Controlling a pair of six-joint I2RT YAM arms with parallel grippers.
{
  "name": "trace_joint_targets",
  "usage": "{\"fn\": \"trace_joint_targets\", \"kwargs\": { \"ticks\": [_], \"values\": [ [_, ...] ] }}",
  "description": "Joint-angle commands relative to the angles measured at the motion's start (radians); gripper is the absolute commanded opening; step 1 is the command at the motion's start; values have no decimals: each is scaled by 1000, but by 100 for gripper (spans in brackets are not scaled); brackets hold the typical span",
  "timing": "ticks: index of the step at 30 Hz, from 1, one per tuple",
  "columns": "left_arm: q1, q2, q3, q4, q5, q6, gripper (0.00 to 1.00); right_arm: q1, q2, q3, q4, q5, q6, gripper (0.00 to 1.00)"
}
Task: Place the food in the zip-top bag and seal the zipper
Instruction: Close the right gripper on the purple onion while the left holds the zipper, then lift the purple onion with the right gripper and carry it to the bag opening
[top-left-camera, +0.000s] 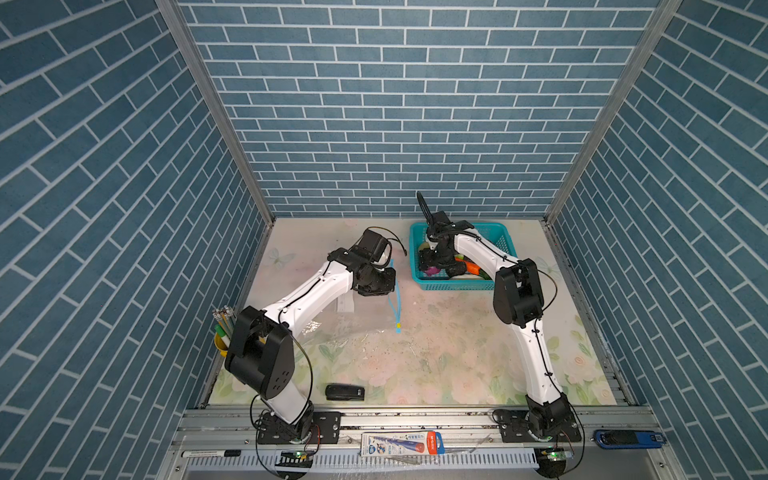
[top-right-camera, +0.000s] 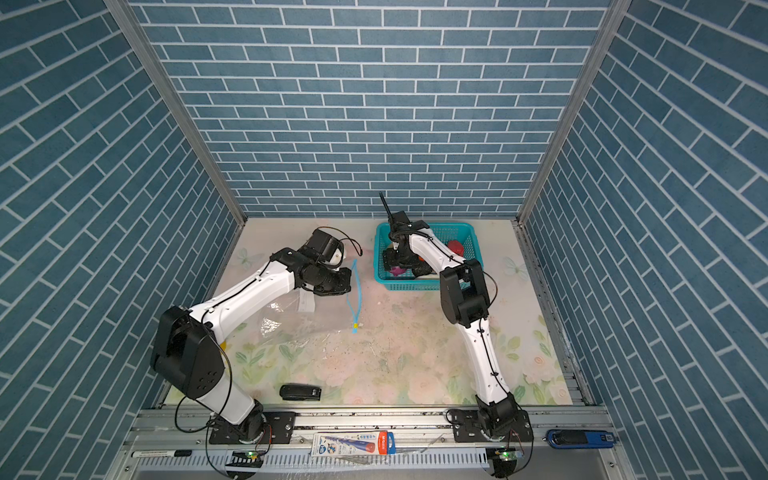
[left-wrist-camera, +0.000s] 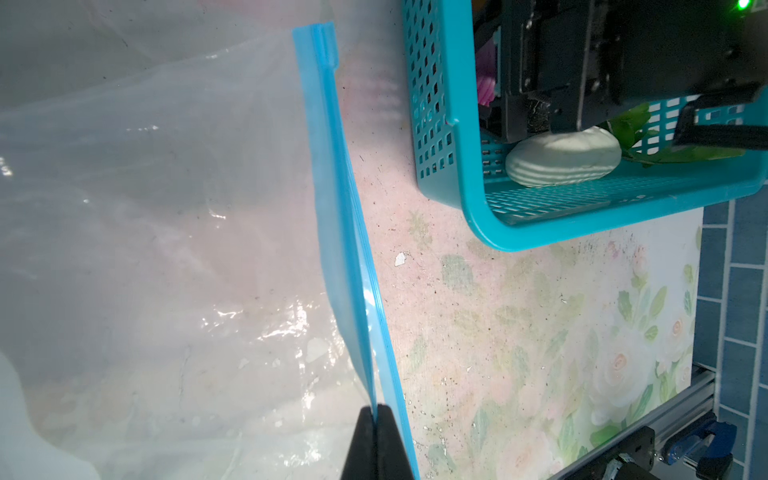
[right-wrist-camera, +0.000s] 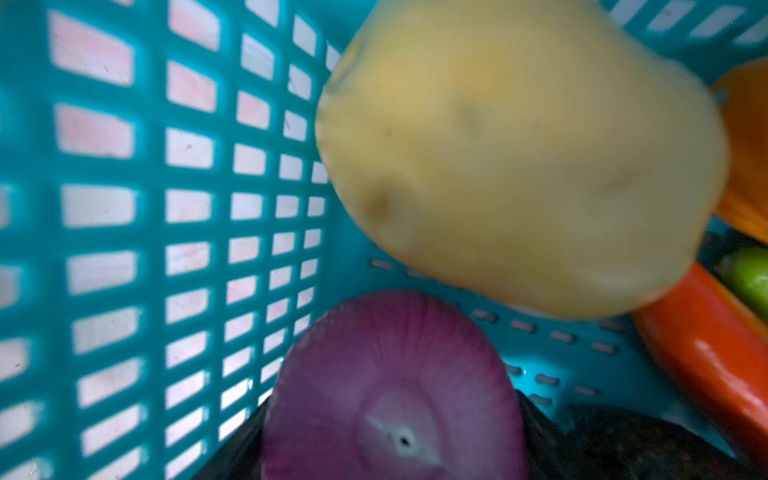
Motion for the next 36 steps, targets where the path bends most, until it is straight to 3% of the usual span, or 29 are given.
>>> {"fn": "trace_joint_targets", "kwargs": {
  "ticks": [1,17,29,36],
  "values": [
    [-7,5,11,11,4,1,0,-16,-58,30,-51,-28,42,65],
    [-8,20,31,7,29,-2,0,-73,-130,-41,30,-183,111,63],
    [-8,28,62,-1,54,-9,0,-111,-296,-257,242,-286,160,62],
    [-7,11,82,-16,53,-9,0,-113,-404,-382,347,-349,126,61]
  ]
}}
